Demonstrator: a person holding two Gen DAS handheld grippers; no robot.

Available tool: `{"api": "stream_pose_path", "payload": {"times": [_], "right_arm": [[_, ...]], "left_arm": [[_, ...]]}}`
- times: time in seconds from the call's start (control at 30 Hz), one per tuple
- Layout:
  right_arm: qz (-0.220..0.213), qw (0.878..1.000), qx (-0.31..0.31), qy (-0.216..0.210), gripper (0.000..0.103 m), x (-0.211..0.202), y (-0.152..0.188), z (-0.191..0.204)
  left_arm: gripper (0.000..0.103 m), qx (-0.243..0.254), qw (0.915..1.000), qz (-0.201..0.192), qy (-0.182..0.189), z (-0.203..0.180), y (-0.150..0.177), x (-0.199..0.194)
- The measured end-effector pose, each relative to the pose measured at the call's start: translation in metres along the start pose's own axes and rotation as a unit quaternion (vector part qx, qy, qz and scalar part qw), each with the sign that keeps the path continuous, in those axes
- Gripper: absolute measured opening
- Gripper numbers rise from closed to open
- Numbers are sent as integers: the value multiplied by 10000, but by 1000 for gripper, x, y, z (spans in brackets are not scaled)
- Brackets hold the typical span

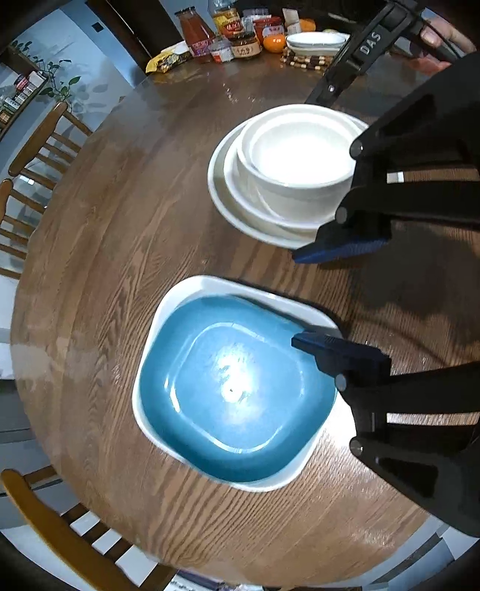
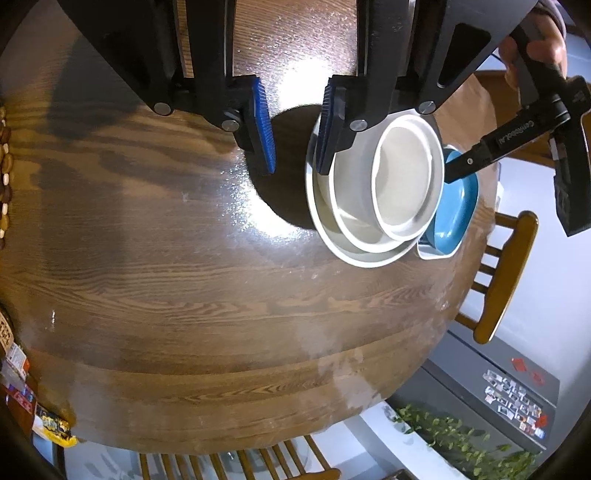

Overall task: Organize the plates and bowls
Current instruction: 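Move both tools to the large white bowl rim and close them, then lift the nested bowl stack with both tools over the teal dish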

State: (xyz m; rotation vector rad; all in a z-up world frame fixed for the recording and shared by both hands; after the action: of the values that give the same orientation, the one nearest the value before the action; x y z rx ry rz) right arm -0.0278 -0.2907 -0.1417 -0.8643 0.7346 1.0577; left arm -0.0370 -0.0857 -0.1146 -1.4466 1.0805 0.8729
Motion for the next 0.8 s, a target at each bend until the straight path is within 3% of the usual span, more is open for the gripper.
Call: {"api": "stream_pose_path", "payload": {"times": [0.33, 0.63, 0.8], "right_arm": [[15, 9999, 86, -107, 25, 0, 0, -2], [27, 9999, 95, -135, 25, -1, 1, -2], [58, 9999, 99, -123, 25, 2, 0, -2]], "left_arm": [[28, -111, 9996, -111, 253, -4, 0, -14], [31, 38, 9999, 8, 95, -14, -2, -4], [28, 110, 9998, 153, 107, -19, -1, 7]]}}
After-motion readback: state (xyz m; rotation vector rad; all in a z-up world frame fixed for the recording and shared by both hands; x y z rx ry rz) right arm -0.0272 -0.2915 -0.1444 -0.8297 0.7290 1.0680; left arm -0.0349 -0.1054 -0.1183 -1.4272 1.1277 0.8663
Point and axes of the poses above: each gripper's, at about its wrist camera, not at the fingertips, and x roughly the way its jaws point, z to its left, y to its underside, the point moved 3 cm from there along x, roughly the way its jaws point, and after that the axes turned 13 degrees about x, right-handed, at the moved point
